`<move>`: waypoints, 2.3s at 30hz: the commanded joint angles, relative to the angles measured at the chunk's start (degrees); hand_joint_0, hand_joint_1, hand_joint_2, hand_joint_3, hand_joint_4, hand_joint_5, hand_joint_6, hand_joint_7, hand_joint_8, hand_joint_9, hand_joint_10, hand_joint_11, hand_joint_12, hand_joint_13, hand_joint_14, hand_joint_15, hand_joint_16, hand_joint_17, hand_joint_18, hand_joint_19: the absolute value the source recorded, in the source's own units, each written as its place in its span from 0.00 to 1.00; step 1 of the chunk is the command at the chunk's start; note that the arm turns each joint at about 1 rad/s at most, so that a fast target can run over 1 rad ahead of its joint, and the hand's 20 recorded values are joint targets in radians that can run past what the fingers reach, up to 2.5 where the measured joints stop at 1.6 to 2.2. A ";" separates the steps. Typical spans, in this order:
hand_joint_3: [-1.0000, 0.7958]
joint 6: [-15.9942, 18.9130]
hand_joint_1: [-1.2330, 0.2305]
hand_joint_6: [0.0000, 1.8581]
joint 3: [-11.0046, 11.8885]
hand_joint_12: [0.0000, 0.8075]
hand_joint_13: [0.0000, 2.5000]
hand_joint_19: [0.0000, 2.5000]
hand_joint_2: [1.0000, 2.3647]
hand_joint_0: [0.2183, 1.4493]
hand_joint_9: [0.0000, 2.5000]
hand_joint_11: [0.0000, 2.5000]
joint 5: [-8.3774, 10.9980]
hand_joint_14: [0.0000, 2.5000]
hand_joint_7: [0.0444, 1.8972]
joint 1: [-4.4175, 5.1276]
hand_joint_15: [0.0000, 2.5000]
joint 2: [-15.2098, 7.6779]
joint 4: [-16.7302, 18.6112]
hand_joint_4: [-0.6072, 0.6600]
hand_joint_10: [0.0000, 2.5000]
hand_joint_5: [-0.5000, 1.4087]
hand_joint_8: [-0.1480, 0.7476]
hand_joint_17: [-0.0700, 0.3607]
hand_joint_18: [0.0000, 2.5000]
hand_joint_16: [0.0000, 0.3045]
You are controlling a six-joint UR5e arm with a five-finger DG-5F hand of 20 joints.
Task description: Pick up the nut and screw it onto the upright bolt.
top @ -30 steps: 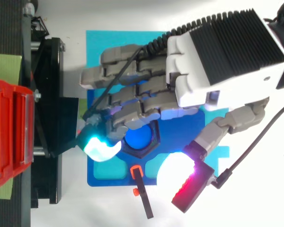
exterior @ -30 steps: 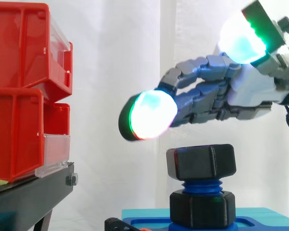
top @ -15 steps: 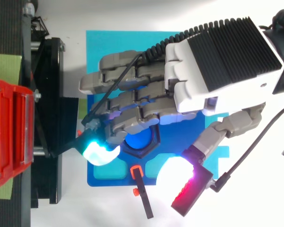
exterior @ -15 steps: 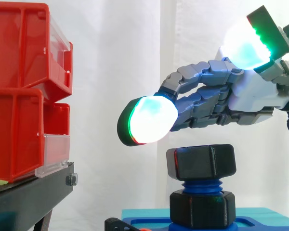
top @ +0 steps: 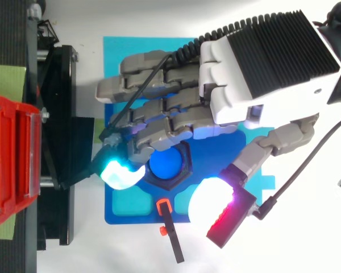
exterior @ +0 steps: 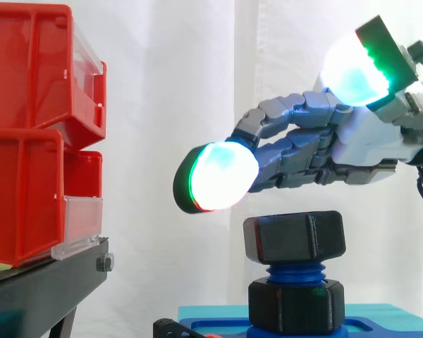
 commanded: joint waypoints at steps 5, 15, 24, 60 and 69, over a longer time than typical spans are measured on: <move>0.28 0.00 0.77 0.27 -1.20 0.34 0.02 0.00 0.00 0.20 0.13 0.00 0.15 0.00 0.31 -0.09 0.00 0.00 2.09 0.58 0.00 0.17 0.37 0.34 0.00 0.11; 0.28 0.00 0.77 0.27 -1.55 0.34 0.03 0.00 0.00 0.20 0.14 0.00 0.24 0.00 0.32 -0.62 0.00 -0.09 2.45 0.59 0.00 0.17 0.38 0.33 0.00 0.11; 0.28 1.05 0.77 0.27 -1.55 0.34 0.03 0.00 0.00 0.21 0.14 0.00 0.33 0.00 0.33 -0.35 0.00 -0.79 5.70 0.59 0.00 0.17 0.38 0.33 0.00 0.11; 0.28 2.46 0.77 0.27 -1.82 0.33 0.06 0.00 0.00 0.21 0.16 0.00 -0.64 0.00 0.42 -0.79 0.00 -2.55 6.84 0.61 0.00 0.18 0.40 0.32 0.00 0.10; 0.28 2.37 0.75 0.27 -1.73 0.29 0.11 0.00 0.00 0.22 0.20 0.00 -2.40 0.00 0.55 -2.02 0.00 -2.55 5.61 0.63 0.00 0.20 0.43 0.28 0.00 0.07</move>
